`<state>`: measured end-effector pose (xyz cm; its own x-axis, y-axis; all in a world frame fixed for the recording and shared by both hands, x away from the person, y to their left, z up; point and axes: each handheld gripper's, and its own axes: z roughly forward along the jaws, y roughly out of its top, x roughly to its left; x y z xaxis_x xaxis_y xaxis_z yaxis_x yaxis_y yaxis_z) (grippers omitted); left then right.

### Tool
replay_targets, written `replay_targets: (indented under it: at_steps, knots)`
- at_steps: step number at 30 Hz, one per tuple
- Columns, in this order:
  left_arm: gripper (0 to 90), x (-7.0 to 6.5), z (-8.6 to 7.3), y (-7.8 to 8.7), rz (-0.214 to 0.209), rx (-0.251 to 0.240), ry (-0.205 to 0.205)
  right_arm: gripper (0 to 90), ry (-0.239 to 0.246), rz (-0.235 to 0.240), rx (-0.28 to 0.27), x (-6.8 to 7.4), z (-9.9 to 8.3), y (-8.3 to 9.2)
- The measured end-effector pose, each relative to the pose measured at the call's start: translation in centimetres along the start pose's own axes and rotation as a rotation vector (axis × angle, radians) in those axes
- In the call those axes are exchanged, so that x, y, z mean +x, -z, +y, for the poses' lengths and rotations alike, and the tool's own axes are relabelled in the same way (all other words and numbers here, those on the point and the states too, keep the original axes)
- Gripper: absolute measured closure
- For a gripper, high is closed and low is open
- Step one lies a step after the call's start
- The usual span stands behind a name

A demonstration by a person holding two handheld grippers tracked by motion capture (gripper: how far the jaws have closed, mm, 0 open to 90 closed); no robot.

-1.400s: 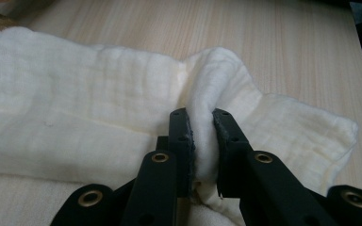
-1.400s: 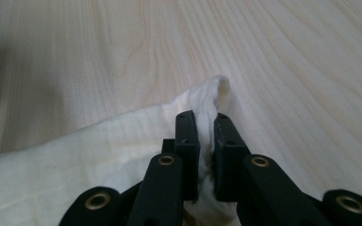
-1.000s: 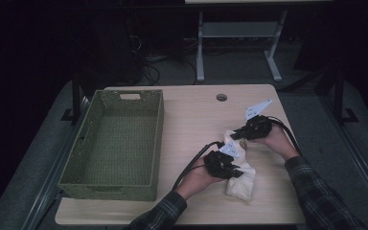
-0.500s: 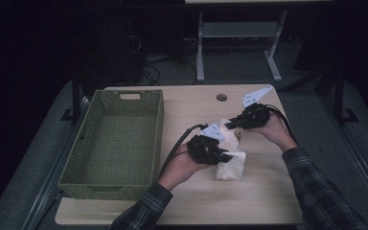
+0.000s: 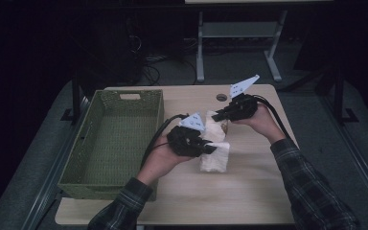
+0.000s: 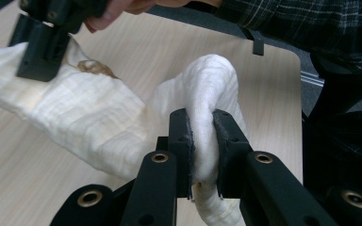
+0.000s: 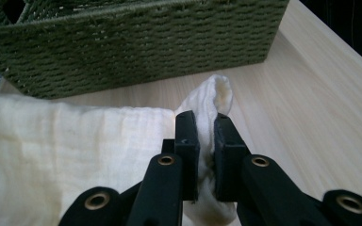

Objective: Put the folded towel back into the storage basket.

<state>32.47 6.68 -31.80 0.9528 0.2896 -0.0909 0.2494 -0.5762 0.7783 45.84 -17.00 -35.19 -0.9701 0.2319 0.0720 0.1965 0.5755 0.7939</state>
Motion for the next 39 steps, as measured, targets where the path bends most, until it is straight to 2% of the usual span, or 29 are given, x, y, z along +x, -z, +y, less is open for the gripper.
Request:
replay_targets:
  at_steps: [7,8,12,14,23,32,39]
  knots:
    - [78.9,1.4,-0.7,3.0,-0.005,-0.030,-0.001,82.5,0.019,0.004,0.009,0.3,2.6,-1.2]
    - [78.9,1.5,-0.8,3.5,-0.006,-0.033,-0.004,82.5,0.036,0.000,0.010,0.3,3.1,-1.5]
    - [78.9,1.9,-1.4,5.3,0.001,-0.044,-0.008,82.5,0.056,-0.004,0.018,0.4,4.8,-2.5]
    - [78.9,2.0,-1.8,6.3,0.012,-0.045,-0.011,82.5,0.045,0.001,0.012,0.6,5.6,-3.0]
    - [78.9,2.7,-3.7,10.4,0.043,-0.071,-0.004,82.5,0.071,0.009,0.008,1.4,8.8,-5.8]
    - [78.9,3.2,-5.5,13.5,0.091,-0.075,0.019,82.5,0.092,0.029,-0.004,1.8,11.8,-8.0]
    - [78.9,3.4,-7.2,15.3,0.123,-0.060,0.040,82.5,0.127,0.043,-0.002,2.5,13.5,-10.6]
